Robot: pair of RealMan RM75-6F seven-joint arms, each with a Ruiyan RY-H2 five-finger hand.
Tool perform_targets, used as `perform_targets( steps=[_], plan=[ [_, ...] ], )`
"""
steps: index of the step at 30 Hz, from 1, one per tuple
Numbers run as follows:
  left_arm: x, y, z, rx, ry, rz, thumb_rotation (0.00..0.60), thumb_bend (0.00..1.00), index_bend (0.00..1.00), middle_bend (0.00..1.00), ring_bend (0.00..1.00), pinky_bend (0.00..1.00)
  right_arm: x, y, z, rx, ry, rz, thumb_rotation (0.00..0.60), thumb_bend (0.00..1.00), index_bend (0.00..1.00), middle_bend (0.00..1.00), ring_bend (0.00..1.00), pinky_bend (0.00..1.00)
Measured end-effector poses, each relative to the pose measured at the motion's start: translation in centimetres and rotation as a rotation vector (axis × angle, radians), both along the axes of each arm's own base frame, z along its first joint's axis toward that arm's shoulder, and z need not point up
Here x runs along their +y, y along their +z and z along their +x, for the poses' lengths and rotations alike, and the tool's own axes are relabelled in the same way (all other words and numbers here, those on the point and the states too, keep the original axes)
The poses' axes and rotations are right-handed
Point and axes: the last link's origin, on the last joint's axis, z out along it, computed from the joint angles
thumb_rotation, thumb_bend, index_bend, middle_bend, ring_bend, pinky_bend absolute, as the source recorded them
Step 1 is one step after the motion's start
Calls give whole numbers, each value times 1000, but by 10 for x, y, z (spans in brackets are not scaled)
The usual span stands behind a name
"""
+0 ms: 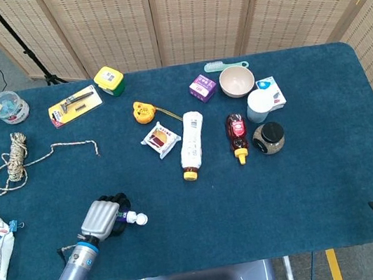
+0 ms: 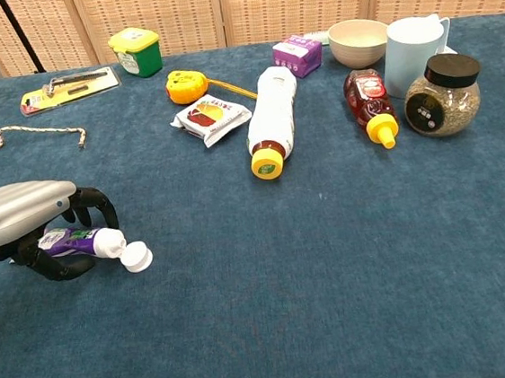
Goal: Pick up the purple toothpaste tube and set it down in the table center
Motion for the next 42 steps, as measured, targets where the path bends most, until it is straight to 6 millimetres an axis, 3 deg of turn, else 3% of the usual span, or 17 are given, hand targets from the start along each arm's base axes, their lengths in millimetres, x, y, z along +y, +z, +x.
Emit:
perform_targets(
  steps=[27, 38, 42],
  plan=[
    [-10, 5, -4, -28, 12, -73, 600, 525, 414, 321, 364, 378, -1, 0, -1, -25, -16, -10, 600, 0, 58, 12, 0, 0],
    [-13, 8, -4, -37, 18, -83, 600, 955, 485, 383, 420, 495, 1, 3, 0, -38, -10, -22, 600, 0, 58, 12, 0, 0],
    [-12, 11, 0, -55, 11, -66, 600, 1000, 502, 396, 441, 515, 1, 4, 0, -44, -8, -32, 600, 0, 58, 12, 0, 0]
  ],
)
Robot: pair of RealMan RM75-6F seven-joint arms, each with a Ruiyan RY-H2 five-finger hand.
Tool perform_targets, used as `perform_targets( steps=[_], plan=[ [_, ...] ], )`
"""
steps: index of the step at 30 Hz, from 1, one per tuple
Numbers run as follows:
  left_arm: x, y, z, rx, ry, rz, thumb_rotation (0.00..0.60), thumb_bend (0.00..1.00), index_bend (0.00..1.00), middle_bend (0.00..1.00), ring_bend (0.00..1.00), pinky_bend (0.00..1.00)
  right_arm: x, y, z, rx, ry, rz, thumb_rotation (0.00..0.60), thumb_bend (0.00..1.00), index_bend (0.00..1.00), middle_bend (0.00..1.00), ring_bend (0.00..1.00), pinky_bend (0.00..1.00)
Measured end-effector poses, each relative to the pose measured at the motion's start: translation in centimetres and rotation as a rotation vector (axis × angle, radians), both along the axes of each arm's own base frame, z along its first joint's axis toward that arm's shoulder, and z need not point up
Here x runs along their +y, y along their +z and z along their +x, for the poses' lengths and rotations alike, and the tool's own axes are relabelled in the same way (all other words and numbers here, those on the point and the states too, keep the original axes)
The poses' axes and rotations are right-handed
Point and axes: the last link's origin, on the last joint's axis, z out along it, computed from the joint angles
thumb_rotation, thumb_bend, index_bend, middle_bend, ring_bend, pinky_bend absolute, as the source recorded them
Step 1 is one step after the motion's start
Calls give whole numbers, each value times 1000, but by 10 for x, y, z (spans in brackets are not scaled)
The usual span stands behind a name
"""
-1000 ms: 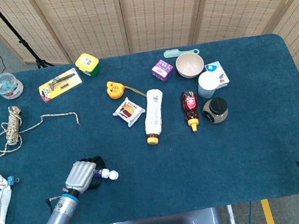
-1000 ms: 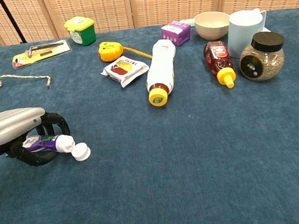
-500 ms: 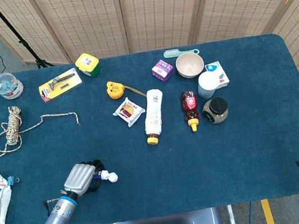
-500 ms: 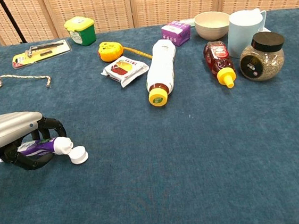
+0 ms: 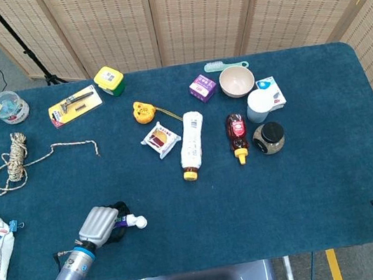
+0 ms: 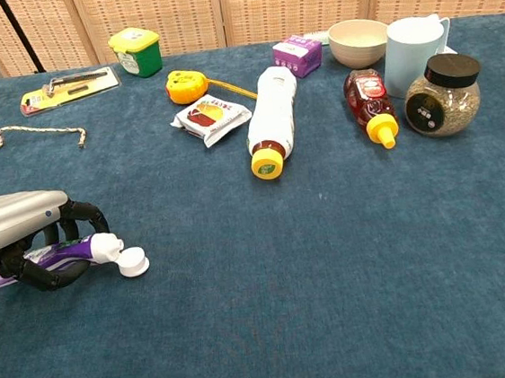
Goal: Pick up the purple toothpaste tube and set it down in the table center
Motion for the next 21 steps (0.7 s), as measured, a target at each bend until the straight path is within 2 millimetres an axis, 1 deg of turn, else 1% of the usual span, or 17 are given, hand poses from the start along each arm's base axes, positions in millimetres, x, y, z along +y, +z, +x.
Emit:
perform_targets(
  steps=[10, 13, 21],
  plan=[
    [6, 4, 5, -2, -21, 4, 600, 1000, 508, 399, 465, 537, -3, -1, 2, 0, 12, 9, 600, 0, 58, 12, 0, 0],
    [11, 8, 7, 2, -38, 5, 600, 1000, 508, 399, 469, 540, -7, -3, 4, 0, 19, 18, 600, 0, 58, 12, 0, 0],
    [24, 28, 13, 17, -90, -2, 600, 1000, 507, 407, 492, 559, -19, -9, 9, -1, 48, 41, 600, 0, 58, 12, 0, 0]
  ],
)
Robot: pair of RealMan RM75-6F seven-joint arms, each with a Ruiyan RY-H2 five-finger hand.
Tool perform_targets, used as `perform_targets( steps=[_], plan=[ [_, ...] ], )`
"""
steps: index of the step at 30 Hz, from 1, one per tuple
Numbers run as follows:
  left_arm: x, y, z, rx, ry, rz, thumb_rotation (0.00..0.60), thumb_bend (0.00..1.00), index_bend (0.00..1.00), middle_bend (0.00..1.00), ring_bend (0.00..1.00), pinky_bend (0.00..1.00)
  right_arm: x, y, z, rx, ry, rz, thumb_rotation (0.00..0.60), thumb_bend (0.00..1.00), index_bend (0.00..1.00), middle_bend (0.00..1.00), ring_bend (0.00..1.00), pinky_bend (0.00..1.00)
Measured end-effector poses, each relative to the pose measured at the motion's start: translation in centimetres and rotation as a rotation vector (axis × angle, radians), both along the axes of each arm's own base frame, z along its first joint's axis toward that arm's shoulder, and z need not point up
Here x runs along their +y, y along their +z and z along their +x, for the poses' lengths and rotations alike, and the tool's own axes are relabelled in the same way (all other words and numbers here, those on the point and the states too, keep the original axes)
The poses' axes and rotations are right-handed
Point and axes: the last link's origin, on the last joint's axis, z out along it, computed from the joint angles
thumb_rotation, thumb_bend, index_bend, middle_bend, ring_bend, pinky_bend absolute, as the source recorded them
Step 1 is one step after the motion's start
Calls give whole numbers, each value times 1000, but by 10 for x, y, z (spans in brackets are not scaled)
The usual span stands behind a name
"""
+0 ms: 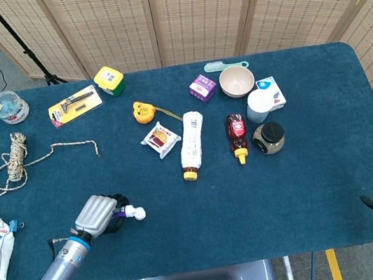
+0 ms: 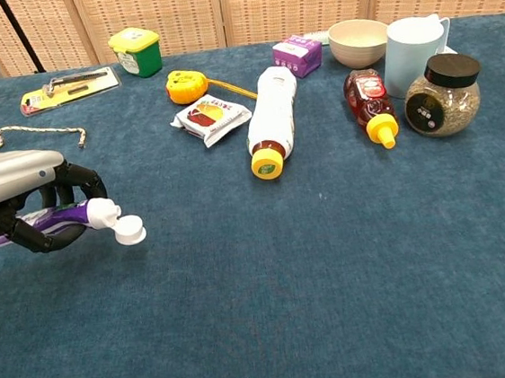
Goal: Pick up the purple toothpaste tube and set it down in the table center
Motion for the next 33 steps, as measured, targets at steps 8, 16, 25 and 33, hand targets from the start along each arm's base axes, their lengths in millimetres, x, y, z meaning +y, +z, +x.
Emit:
perform_targets(
  steps=[8, 16, 25, 33],
  plan=[
    [8, 21, 11, -7, -53, -23, 600, 1000, 510, 412, 507, 566, -10, -9, 7, -10, 38, 29, 600, 0, 58, 12, 0, 0],
    [18, 40, 27, -43, -95, -30, 600, 1000, 513, 417, 510, 566, -21, -19, 18, -27, 95, 68, 600, 0, 54, 9, 0, 0],
    [33, 49, 47, -40, -139, -39, 600, 1000, 520, 423, 513, 566, -36, -32, 36, -65, 177, 123, 600, 0, 38, 0, 0, 0],
    [44, 54, 73, -71, -175, -62, 600, 1000, 524, 432, 520, 566, -45, -44, 53, -91, 243, 166, 600, 0, 17, 0, 0, 0]
  ],
)
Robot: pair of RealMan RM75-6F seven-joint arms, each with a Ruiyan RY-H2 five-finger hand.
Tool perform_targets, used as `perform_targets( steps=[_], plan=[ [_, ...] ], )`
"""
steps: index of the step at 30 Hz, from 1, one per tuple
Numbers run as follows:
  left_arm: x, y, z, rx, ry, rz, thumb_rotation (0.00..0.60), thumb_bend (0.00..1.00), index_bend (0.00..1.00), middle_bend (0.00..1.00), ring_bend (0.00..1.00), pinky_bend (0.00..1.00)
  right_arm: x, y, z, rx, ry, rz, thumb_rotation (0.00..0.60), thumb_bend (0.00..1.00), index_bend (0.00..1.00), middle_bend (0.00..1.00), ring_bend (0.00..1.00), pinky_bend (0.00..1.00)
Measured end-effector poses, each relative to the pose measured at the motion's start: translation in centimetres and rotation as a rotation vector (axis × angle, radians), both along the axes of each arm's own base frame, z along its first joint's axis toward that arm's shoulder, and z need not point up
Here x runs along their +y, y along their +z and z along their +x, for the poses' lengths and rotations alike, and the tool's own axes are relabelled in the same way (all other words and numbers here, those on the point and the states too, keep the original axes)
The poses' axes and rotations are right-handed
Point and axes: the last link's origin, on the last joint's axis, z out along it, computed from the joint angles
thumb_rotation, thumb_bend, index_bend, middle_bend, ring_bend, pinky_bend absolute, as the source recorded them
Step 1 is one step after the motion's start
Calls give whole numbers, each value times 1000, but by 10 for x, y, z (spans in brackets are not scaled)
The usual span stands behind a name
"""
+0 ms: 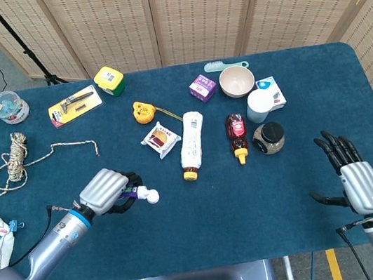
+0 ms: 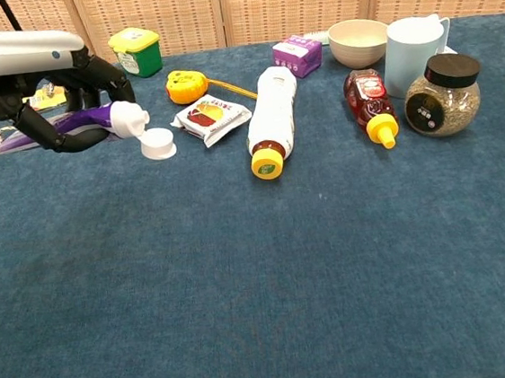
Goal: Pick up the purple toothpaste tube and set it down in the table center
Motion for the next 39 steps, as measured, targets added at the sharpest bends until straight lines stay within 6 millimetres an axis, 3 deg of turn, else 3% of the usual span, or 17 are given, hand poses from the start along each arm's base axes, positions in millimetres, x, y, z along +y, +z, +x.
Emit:
perform_targets(
  steps=[19, 39],
  plan=[
    [16, -4, 54, -47, -31, -67, 600, 1000, 525, 442, 527, 566, -24, -42, 41, -86, 179, 137, 600, 0, 0, 0, 0, 0],
    [27, -27, 106, -76, -6, -154, 600, 1000, 525, 441, 527, 566, -53, -97, 72, -219, 231, 163, 600, 0, 0, 0, 0, 0]
  ],
)
